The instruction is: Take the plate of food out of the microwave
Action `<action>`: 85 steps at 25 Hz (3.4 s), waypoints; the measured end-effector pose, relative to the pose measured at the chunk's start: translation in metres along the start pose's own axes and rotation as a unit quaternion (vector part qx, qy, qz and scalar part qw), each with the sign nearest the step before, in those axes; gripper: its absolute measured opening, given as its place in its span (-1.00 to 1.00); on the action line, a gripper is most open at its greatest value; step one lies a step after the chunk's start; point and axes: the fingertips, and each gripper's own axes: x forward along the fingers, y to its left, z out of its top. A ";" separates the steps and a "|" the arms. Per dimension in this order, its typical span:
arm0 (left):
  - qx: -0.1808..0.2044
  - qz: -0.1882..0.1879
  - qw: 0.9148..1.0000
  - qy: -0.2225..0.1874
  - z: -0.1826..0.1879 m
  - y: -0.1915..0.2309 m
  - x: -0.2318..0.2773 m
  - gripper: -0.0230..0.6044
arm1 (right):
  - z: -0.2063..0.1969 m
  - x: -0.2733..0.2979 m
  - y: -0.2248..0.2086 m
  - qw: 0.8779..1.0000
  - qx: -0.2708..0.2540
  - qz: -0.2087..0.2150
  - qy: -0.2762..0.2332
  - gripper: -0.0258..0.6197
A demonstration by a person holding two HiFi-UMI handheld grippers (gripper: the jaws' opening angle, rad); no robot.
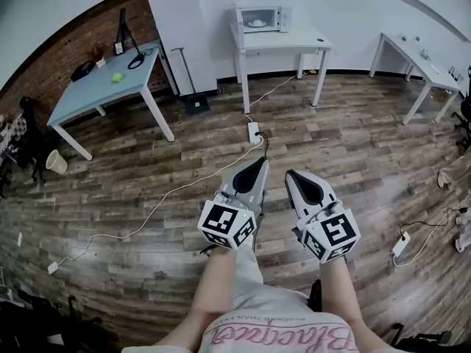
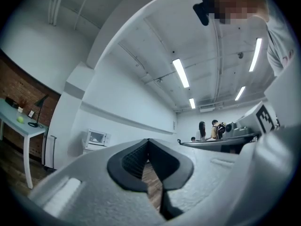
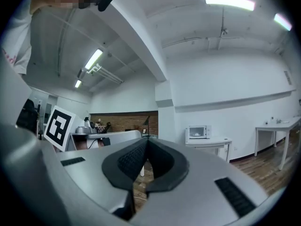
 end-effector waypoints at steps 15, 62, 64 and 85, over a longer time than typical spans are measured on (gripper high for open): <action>0.031 -0.048 0.998 0.017 -0.002 0.103 0.095 -0.92 | 0.011 0.140 -0.055 0.999 -0.007 -0.033 -0.026 -0.90; 0.014 -0.033 0.998 0.046 -0.049 0.272 0.371 -0.92 | -0.002 0.365 -0.299 0.998 0.010 -0.066 -0.007 -0.90; 0.018 -0.028 0.998 0.045 -0.050 0.277 0.386 -0.92 | 0.000 0.373 -0.315 0.998 0.009 -0.060 -0.007 -0.90; 0.037 0.021 0.998 0.037 -0.067 0.299 0.485 -0.92 | -0.006 0.423 -0.403 1.000 -0.015 0.023 0.004 -0.90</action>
